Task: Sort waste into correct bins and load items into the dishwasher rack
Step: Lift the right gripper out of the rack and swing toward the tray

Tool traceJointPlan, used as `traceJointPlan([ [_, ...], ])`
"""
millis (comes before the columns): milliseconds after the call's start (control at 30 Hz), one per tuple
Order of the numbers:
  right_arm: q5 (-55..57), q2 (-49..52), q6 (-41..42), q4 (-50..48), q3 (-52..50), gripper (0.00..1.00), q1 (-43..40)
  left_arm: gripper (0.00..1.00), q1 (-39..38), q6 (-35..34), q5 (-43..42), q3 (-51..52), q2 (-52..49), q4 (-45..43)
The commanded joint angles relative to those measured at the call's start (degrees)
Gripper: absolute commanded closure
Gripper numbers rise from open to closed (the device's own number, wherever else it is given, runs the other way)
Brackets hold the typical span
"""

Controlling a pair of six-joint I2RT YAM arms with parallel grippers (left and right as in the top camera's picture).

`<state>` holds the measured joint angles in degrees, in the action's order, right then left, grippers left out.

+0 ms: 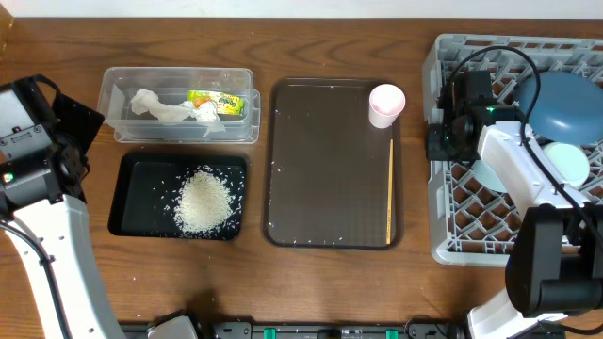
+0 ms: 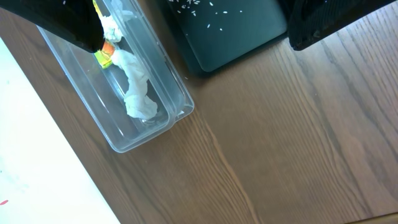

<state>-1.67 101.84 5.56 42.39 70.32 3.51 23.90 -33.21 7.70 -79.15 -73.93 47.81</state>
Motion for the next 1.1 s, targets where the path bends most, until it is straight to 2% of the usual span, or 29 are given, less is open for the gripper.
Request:
traceJointPlan([
  [0, -9.1, -0.3, -6.1, 0.7, 0.4, 0.99, -0.1, 0.04, 0.2, -0.3, 0.5, -0.6, -0.2, 0.2],
  [67, -9.1, -0.3, -5.2, 0.4, 0.4, 0.91, -0.1, 0.04, 0.2, -0.3, 0.5, -0.6, -0.2, 0.2],
  [167, -9.1, -0.3, -5.2, -0.2, 0.5, 0.89, -0.1, 0.04, 0.2, -0.3, 0.5, -0.6, -0.2, 0.2],
  [233, -9.1, -0.3, -5.2, -0.2, 0.5, 0.82, -0.1, 0.04, 0.2, -0.3, 0.5, -0.6, -0.2, 0.2],
  [267, -9.1, -0.3, -5.2, -0.2, 0.6, 0.73, -0.1, 0.04, 0.2, -0.3, 0.5, -0.6, -0.2, 0.2],
  [367, -9.1, -0.3, -2.8, 1.1, 1.4, 0.03, -0.1, 0.04, 0.2, -0.3, 0.5, -0.6, -0.2, 0.2],
  [500, -8.9, -0.6, -0.2, 6.0, 6.4, 0.01, -0.1, 0.04, 0.2, -0.3, 0.5, -0.6, -0.2, 0.2],
  [700, -6.8, -2.2, 0.6, 17.6, 20.5, 0.01, -0.1, 0.04, 0.2, -0.3, 0.5, -0.6, -0.2, 0.2],
  [767, -11.1, -3.2, 0.7, 20.4, 25.7, 0.01, -0.1, 0.04, 0.2, -0.3, 0.5, -0.6, -0.2, 0.2],
  [833, -20.4, -4.4, 0.5, 21.8, 29.4, 0.01, -0.1, 0.04, 0.2, -0.3, 0.5, -0.6, -0.2, 0.2],
  [900, -26.3, -6.0, -0.1, 19.2, 30.9, 0.01, 0.0, 0.04, 0.2, -0.3, 0.5, -0.6, -0.2, 0.2],
  [1067, -25.0, -6.4, 0.9, 12.1, 30.9, 0.05, 1.9, 0.04, 0.3, -0.3, 0.5, -0.6, -0.2, 0.2],
])
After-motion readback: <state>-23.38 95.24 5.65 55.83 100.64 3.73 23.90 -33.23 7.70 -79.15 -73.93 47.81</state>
